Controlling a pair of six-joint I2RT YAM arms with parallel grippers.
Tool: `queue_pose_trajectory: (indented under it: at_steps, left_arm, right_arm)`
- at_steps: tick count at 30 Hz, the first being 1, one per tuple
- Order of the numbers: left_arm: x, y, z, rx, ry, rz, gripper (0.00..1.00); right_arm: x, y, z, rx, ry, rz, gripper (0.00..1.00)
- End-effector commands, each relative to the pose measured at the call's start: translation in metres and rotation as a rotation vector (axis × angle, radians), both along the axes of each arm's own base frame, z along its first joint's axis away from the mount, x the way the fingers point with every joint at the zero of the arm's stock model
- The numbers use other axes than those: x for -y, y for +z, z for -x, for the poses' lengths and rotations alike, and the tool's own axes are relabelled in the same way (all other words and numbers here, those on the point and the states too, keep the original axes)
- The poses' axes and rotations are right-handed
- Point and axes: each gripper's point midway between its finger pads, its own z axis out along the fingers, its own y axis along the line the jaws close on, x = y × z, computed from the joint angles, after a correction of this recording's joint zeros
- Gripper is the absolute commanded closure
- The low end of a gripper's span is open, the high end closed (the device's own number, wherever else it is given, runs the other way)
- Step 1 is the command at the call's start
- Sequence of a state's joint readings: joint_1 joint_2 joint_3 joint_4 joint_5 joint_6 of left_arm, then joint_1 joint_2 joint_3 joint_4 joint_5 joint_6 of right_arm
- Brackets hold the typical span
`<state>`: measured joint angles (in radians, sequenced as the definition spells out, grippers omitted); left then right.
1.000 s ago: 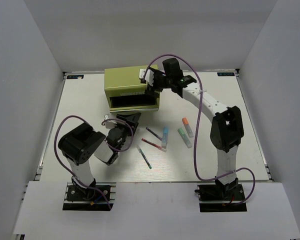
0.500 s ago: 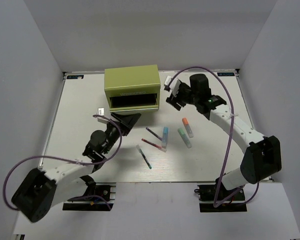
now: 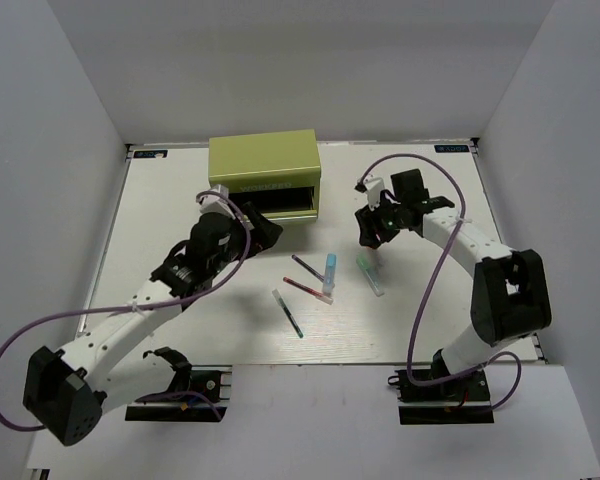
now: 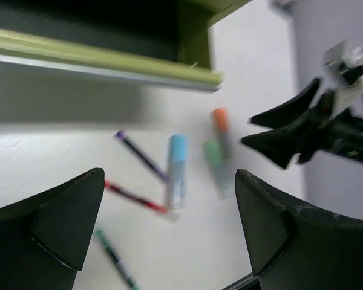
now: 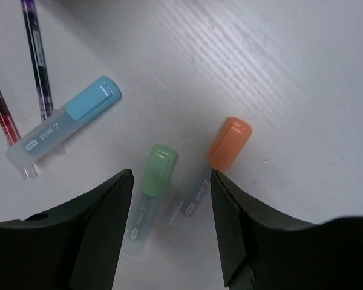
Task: Sort the stationery into containers
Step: Pick up the pen from the center of the board.
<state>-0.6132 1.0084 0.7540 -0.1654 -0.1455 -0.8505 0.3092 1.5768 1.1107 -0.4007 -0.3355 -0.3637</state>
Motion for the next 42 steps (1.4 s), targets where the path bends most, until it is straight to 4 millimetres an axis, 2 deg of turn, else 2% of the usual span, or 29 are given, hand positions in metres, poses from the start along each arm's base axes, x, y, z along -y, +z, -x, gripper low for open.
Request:
queue_pose_trajectory:
  at_steps: [1, 5, 8, 12, 15, 22, 26, 28, 30, 31, 34, 35, 36, 37, 38, 39, 41, 42]
  left_arm:
    - [-0.015, -0.051, 0.021, -0.178, -0.06, -0.216, 0.01]
    - [-0.009, -0.061, 0.031, -0.199, -0.104, -0.221, 0.01]
    - [-0.009, -0.05, 0.032, -0.158, -0.102, -0.194, 0.01]
    - [-0.015, -0.045, 0.036, -0.121, -0.106, -0.205, 0.01]
    - [-0.015, -0.043, 0.036, -0.12, -0.106, -0.205, 0.01]
    - [-0.001, -0.052, 0.034, -0.153, -0.164, -0.205, 0.01]
    - [0.007, -0.048, 0.029, -0.153, -0.19, -0.201, 0.01]
    - [0.01, -0.053, 0.028, -0.165, -0.2, -0.203, 0.01]
    - [0.011, -0.052, 0.027, -0.158, -0.2, -0.198, 0.01]
    - [0.012, -0.051, 0.028, -0.159, -0.208, -0.194, 0.01]
    - [0.013, -0.05, 0.028, -0.145, -0.207, -0.186, 0.01]
    - [0.012, -0.047, 0.028, -0.137, -0.207, -0.181, 0.01]
    - [0.011, -0.051, 0.03, -0.146, -0.207, -0.186, 0.01]
    - [0.012, -0.047, 0.029, -0.129, -0.207, -0.177, 0.01]
    - [0.011, -0.051, 0.03, -0.138, -0.207, -0.182, 0.01]
    - [0.012, -0.051, 0.031, -0.14, -0.215, -0.178, 0.01]
    - [0.014, -0.05, 0.032, -0.129, -0.224, -0.166, 0.01]
    - [0.012, -0.055, 0.034, -0.138, -0.225, -0.171, 0.01]
  right_arm:
    - [0.004, -0.03, 0.019, -0.161, -0.043, 0.003, 0.4]
    - [0.013, -0.056, 0.012, -0.189, -0.087, 0.061, 0.38]
    - [0.018, -0.067, 0.009, -0.19, -0.111, 0.086, 0.38]
    - [0.025, -0.071, -0.001, -0.158, -0.157, 0.118, 0.37]
    - [0.026, -0.072, -0.001, -0.158, -0.159, 0.121, 0.37]
    - [0.035, -0.084, -0.004, -0.172, -0.203, 0.155, 0.37]
    - [0.037, -0.09, -0.006, -0.181, -0.215, 0.165, 0.38]
    - [0.039, -0.096, -0.004, -0.202, -0.22, 0.169, 0.4]
    - [0.04, -0.098, -0.003, -0.215, -0.218, 0.17, 0.47]
    - [0.04, -0.099, -0.002, -0.221, -0.217, 0.17, 0.55]
    - [0.037, -0.093, -0.001, -0.216, -0.192, 0.146, 0.7]
    - [0.034, -0.089, 0.004, -0.231, -0.172, 0.126, 0.79]
    - [0.031, -0.085, 0.005, -0.231, -0.143, 0.113, 0.83]
    - [0.026, -0.071, 0.003, -0.215, -0.1, 0.069, 0.86]
    - [0.022, -0.059, 0.003, -0.187, -0.051, 0.05, 0.87]
    - [0.008, -0.046, 0.015, -0.211, 0.025, -0.033, 0.91]
    - [-0.004, -0.005, 0.008, -0.062, 0.18, -0.072, 0.91]
    - [-0.018, 0.013, 0.022, -0.067, 0.266, -0.149, 0.91]
